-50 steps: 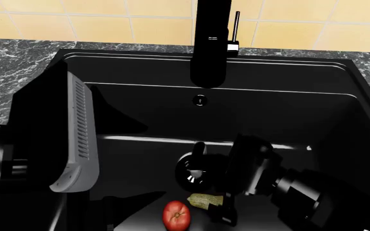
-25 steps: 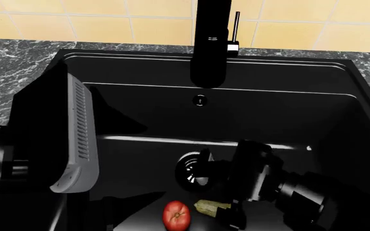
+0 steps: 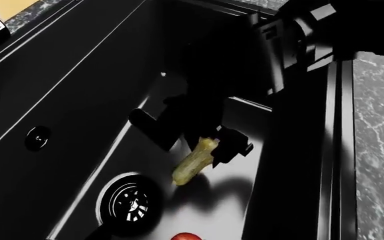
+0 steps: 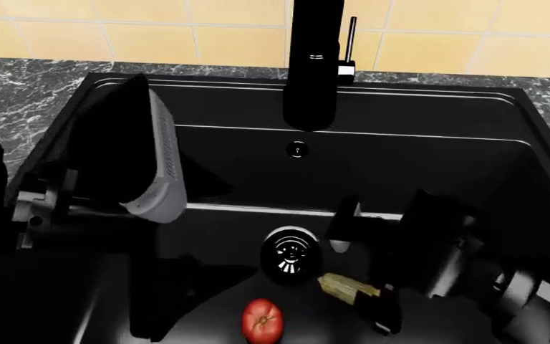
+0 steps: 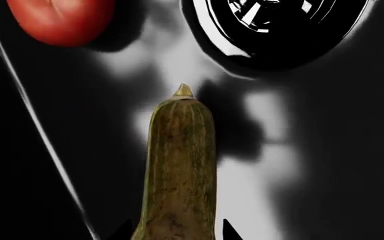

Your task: Pick up the fruits and vegetables and place them in the sink. Turn on the sink faucet to wash them. Then turn the sink off and put them in the tray.

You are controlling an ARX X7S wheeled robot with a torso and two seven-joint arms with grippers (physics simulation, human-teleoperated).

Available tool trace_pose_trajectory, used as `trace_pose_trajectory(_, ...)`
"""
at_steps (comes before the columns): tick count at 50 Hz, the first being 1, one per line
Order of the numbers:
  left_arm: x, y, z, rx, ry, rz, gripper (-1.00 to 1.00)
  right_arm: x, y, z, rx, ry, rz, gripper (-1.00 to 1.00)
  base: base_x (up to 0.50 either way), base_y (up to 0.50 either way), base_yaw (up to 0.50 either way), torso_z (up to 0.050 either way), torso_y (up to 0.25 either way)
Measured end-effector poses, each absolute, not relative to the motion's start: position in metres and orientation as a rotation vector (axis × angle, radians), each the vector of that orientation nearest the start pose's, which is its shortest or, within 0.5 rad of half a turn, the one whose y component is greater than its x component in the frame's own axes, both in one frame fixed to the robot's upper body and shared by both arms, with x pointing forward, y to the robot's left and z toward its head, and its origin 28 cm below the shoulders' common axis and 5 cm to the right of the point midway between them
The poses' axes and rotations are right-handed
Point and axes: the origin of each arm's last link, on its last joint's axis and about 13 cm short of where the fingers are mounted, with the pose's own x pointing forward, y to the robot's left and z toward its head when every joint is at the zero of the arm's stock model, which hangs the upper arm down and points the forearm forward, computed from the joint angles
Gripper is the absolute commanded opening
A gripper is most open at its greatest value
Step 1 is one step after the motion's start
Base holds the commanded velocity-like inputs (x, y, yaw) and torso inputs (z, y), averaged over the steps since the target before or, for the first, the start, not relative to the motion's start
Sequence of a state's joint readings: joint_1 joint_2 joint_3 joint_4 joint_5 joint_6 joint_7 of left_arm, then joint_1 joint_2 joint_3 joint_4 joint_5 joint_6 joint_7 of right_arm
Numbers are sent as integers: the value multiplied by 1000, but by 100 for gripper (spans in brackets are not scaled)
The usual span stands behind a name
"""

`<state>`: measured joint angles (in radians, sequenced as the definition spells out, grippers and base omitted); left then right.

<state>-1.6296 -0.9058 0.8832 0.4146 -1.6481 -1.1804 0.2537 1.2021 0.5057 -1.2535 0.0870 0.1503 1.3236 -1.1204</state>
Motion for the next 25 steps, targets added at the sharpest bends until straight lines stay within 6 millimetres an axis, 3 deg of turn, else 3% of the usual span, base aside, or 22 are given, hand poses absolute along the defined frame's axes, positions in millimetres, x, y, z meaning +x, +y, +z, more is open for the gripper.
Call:
trace_pose_trajectory(9, 243, 240, 327, 527, 468, -1225, 100, 323, -154, 212, -760, 1133, 893, -100, 0, 0, 0, 0, 0)
trace_pose_trajectory(25, 278, 218, 314, 849, 557, -1225, 100, 304, -171, 276, -729, 932, 801, -100, 0, 0, 0, 0, 0)
